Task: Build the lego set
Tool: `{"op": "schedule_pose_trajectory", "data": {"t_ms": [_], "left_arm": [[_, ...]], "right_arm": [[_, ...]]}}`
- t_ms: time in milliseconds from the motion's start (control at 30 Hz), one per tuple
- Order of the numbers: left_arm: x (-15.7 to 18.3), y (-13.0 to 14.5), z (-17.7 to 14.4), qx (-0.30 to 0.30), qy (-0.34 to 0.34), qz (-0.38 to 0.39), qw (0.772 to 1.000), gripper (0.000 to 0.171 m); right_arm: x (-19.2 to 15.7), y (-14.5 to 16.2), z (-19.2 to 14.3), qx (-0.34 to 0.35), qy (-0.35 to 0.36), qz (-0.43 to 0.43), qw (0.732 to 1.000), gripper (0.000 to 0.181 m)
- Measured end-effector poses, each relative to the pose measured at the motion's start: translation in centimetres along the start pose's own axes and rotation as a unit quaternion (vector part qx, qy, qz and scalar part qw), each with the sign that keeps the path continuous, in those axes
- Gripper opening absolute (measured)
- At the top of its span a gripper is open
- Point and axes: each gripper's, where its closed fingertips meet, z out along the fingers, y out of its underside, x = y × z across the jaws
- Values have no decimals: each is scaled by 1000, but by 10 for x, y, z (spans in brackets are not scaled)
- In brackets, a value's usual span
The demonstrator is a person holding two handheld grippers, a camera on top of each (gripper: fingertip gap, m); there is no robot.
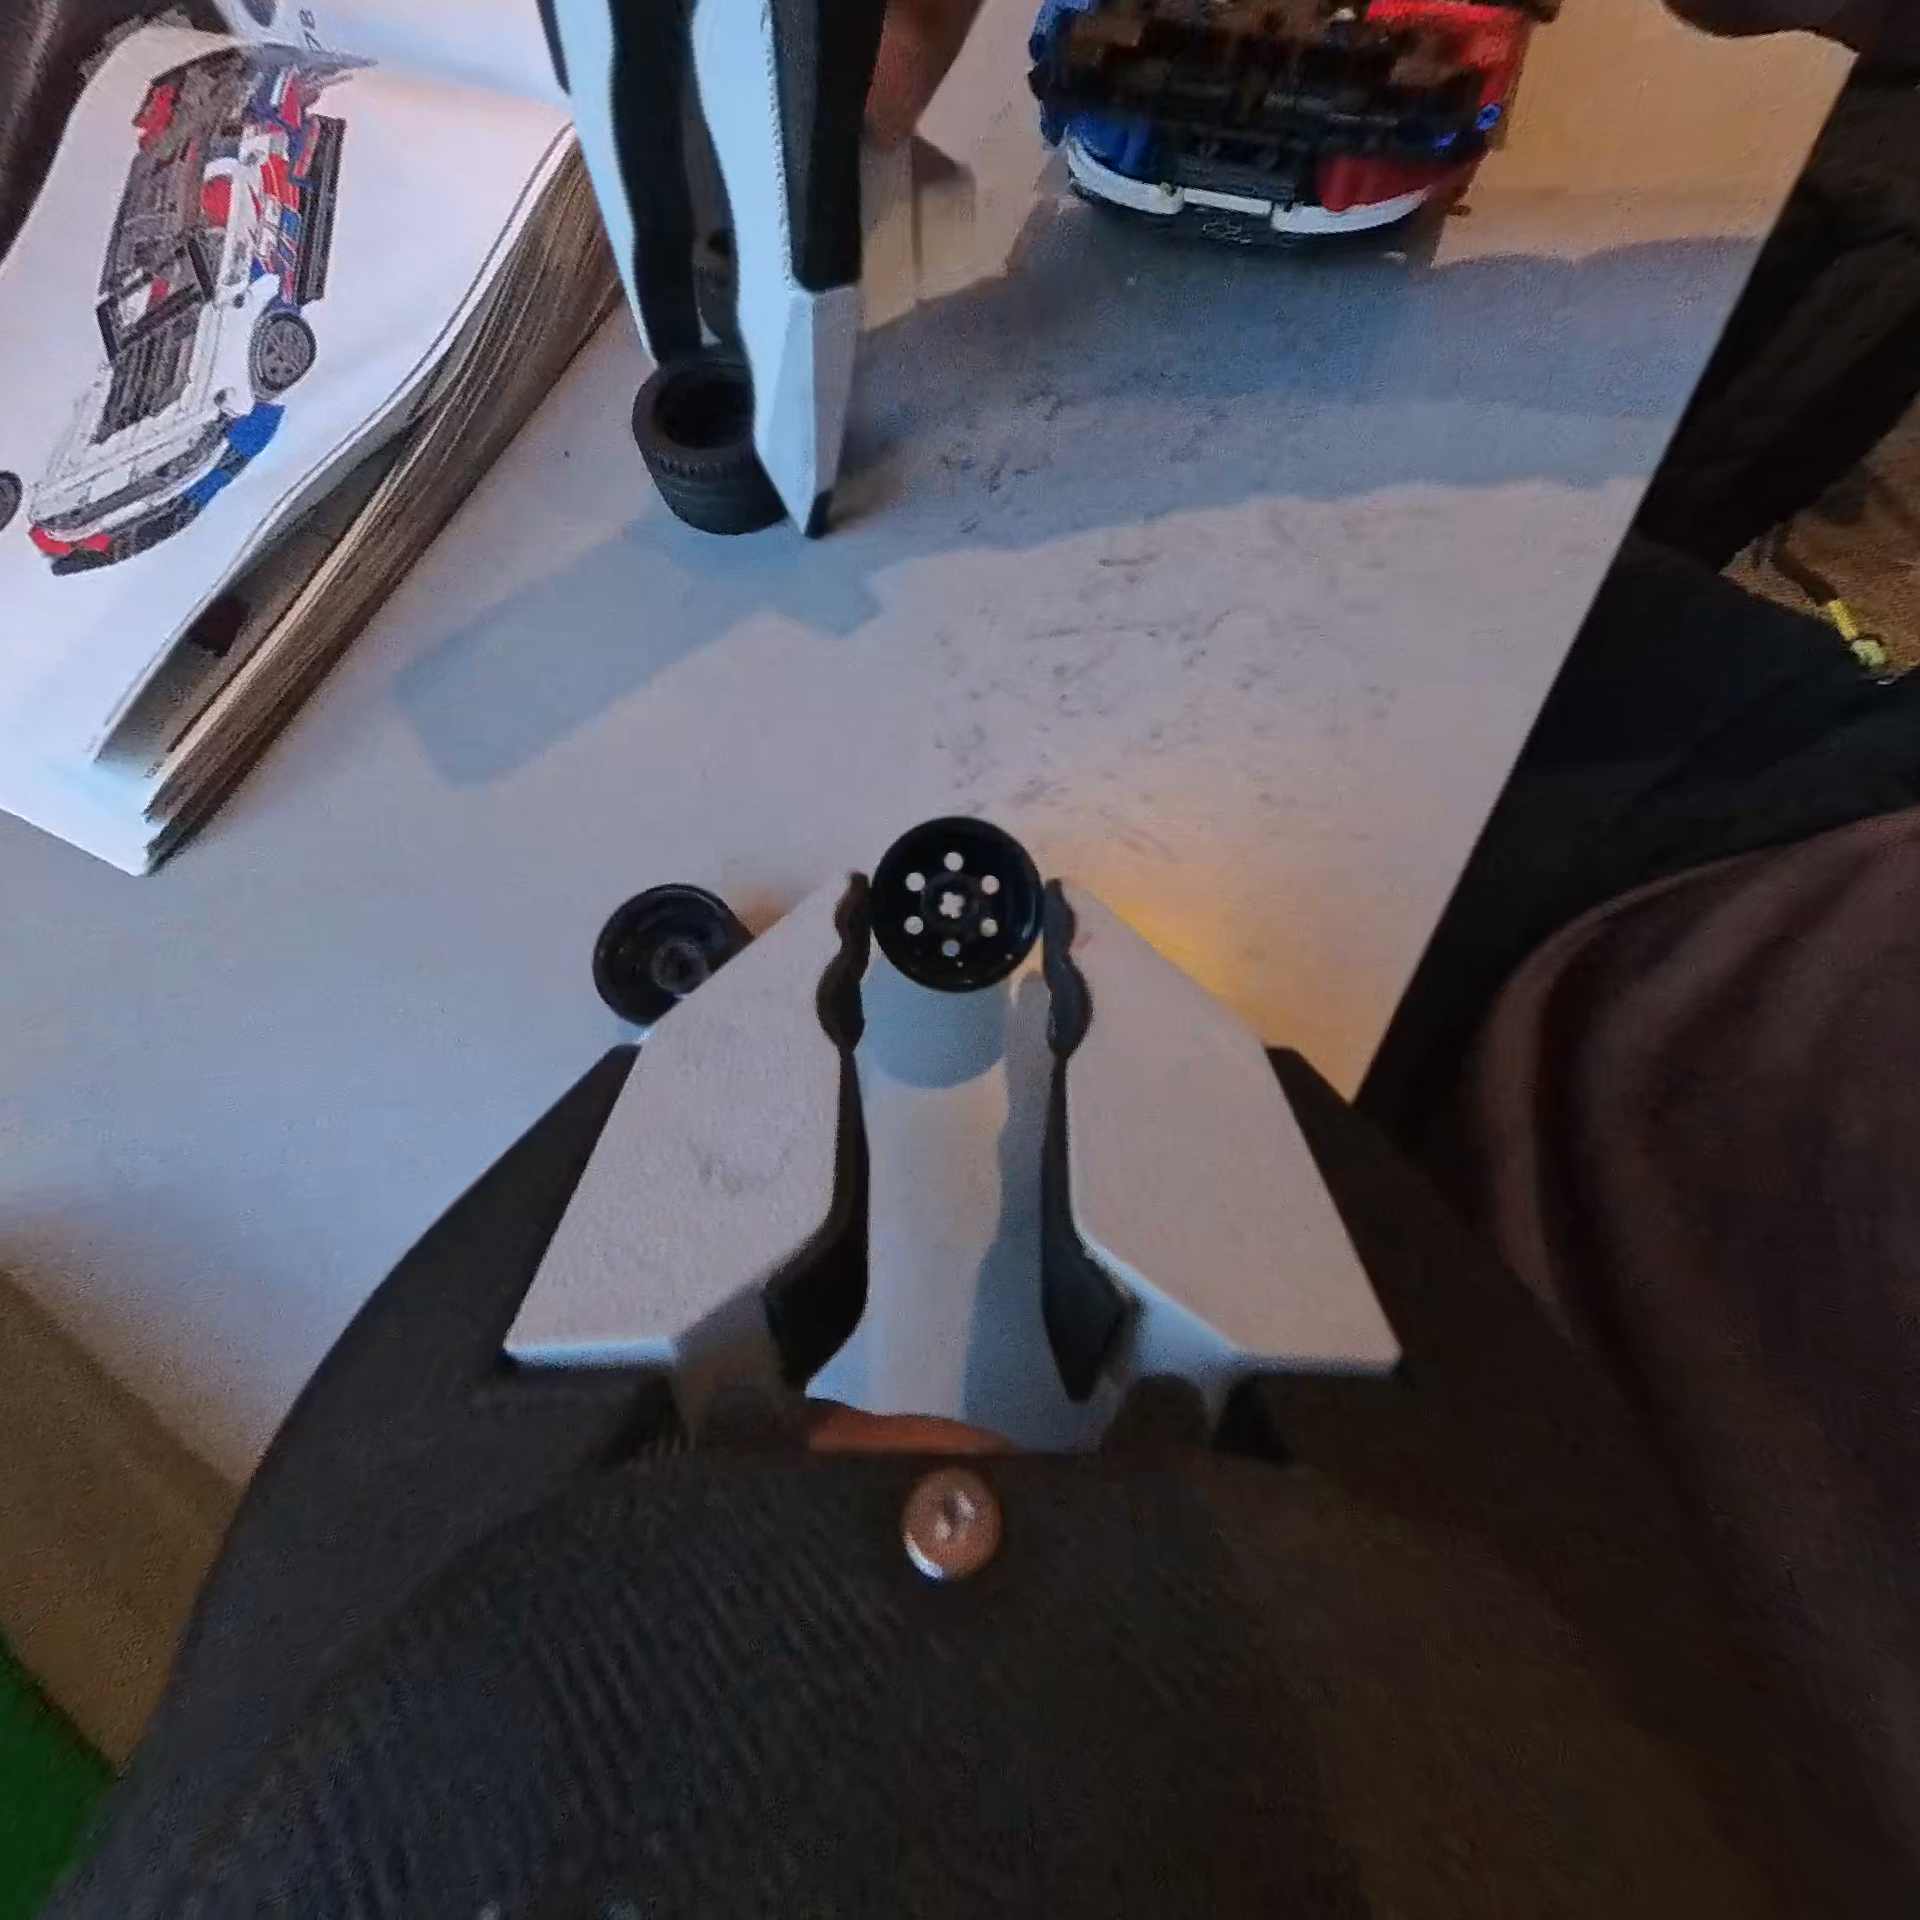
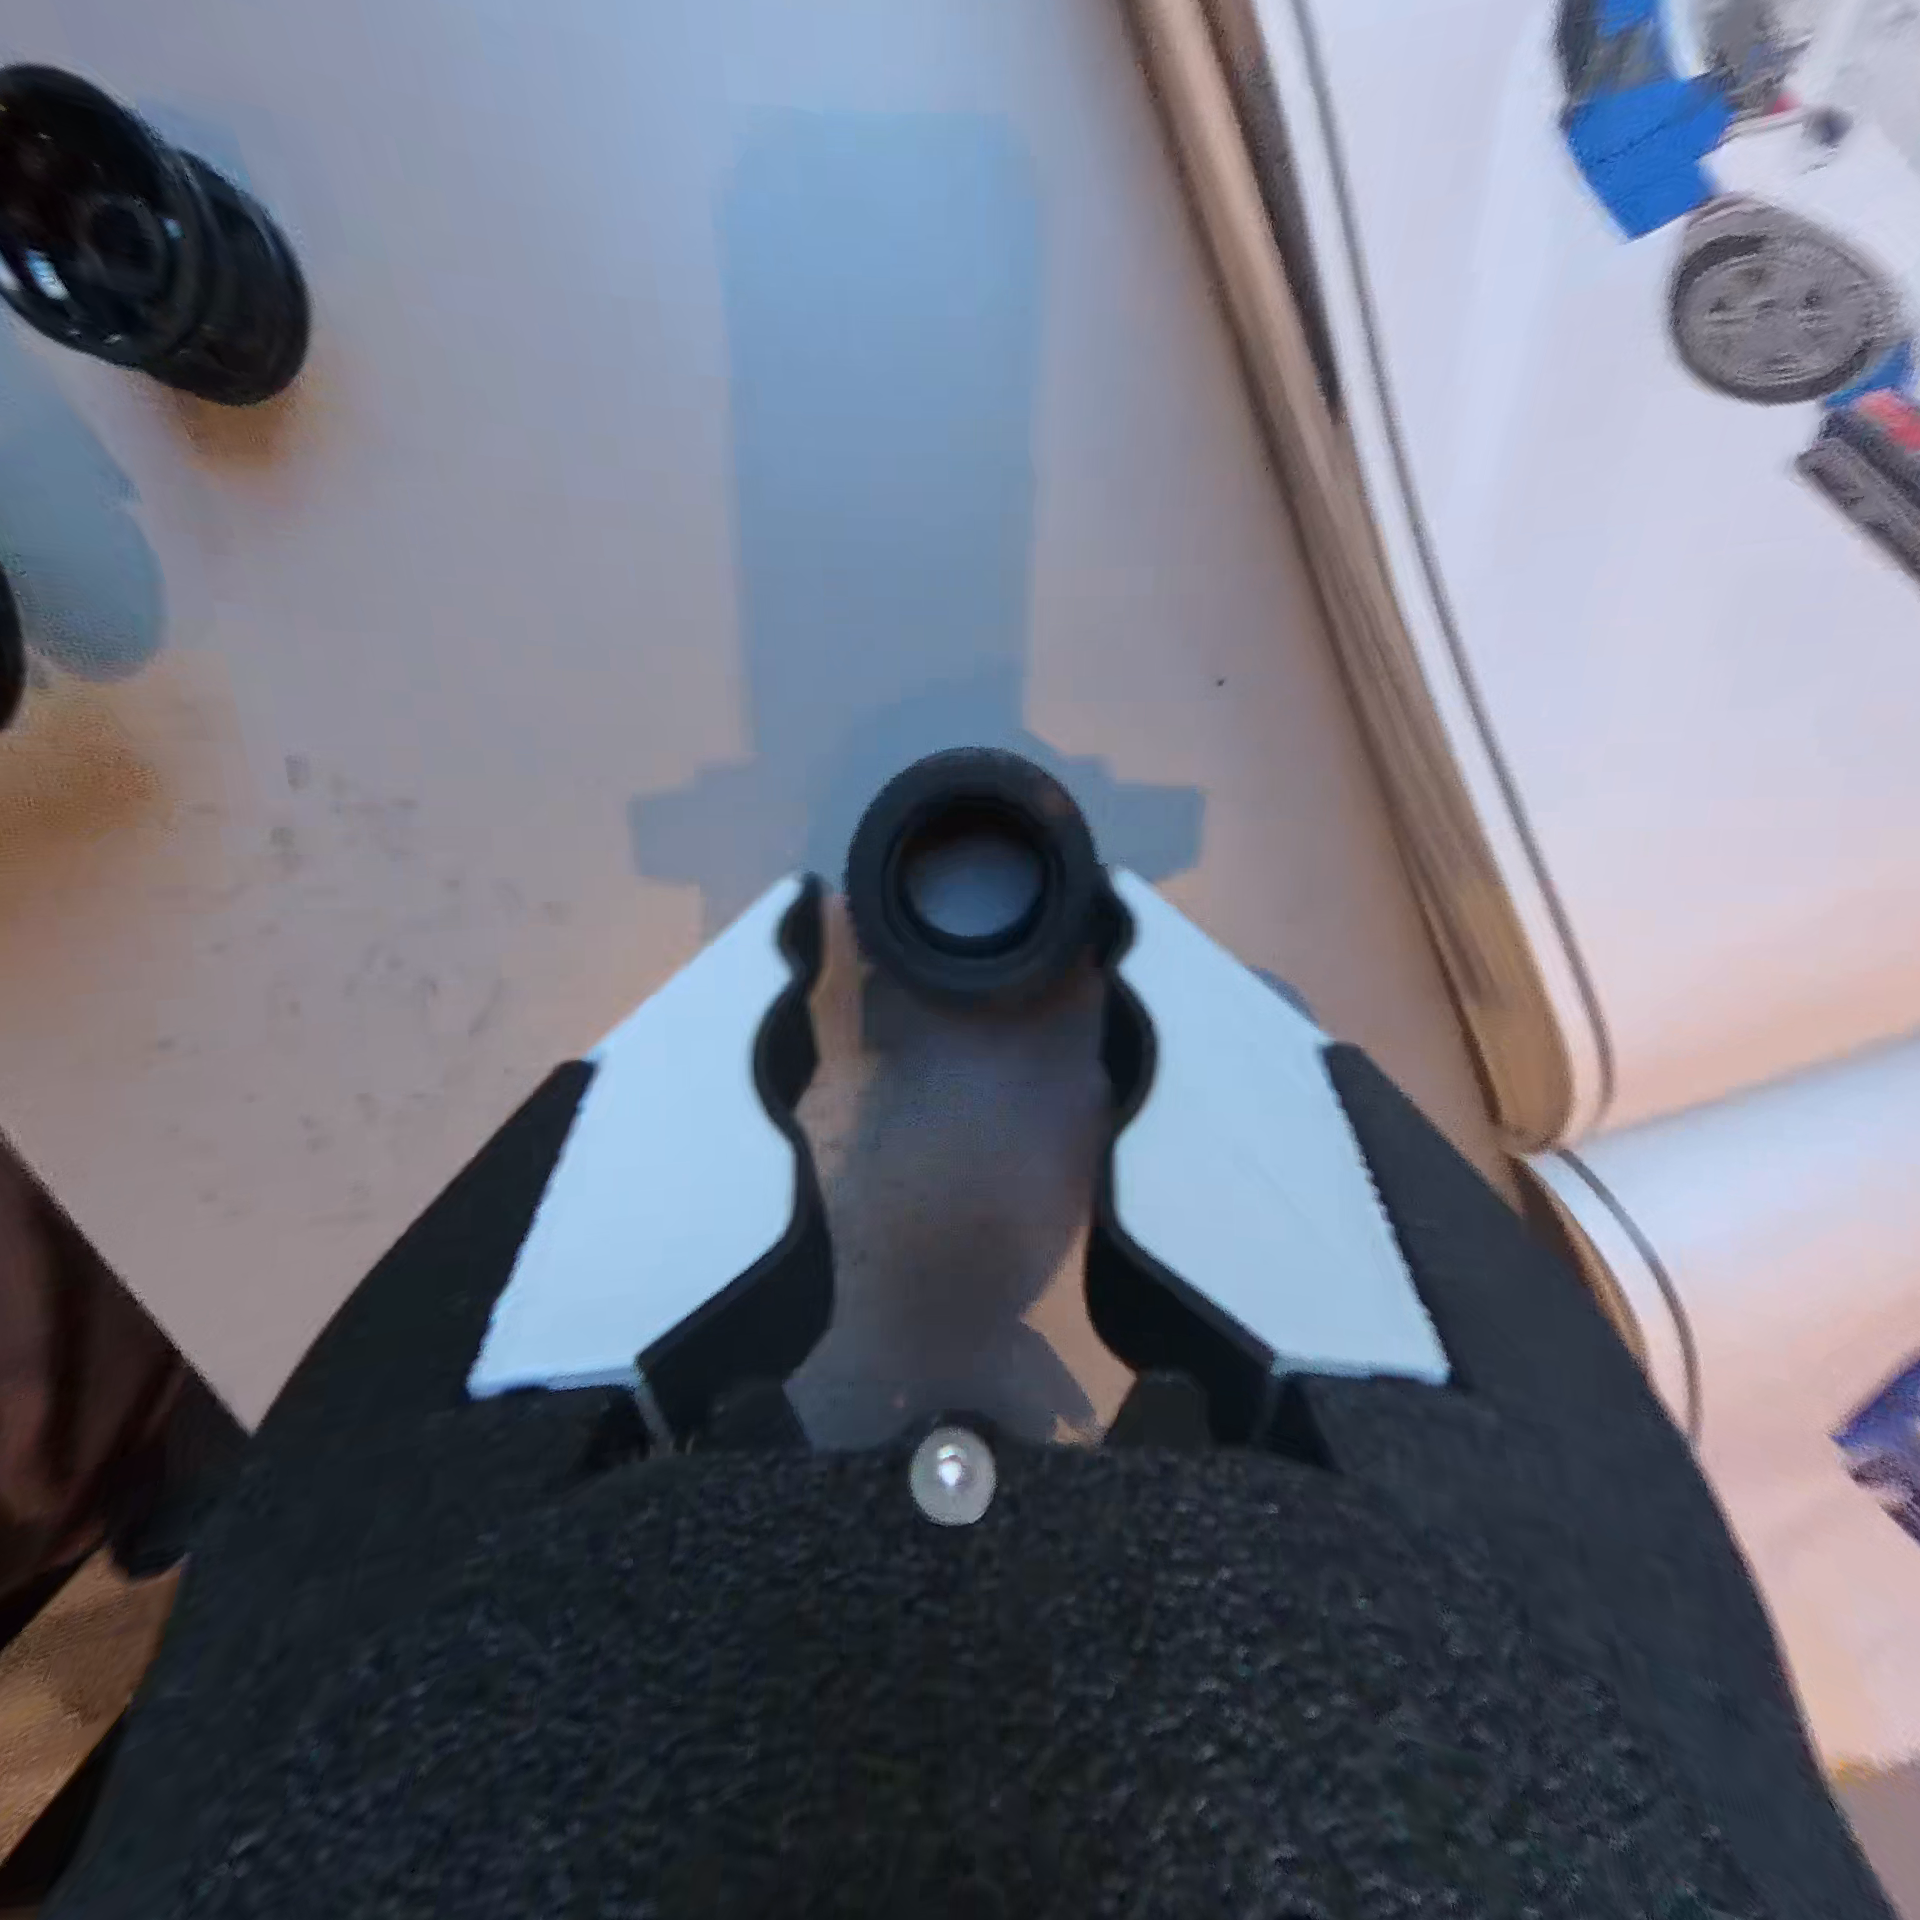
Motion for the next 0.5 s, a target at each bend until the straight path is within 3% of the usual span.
{"op": "schedule_pose_trajectory", "data": {"t_ms": [67,167,300,500], "left_arm": [[1,0,10,-5,11,3,1000,29],[15,1,23,-19,47,13,999,30],[26,6,31,-34,64,42,997,35],[29,11,22,-45,79,62,994,51]], "right_arm": [[-9,2,-7,-2,5,-3,1000,41],[-57,2,-23,55,-34,-19,998,41],[-110,24,-33,99,-29,-56,993,42],[-118,46,-14,72,19,-52,996,42]]}}
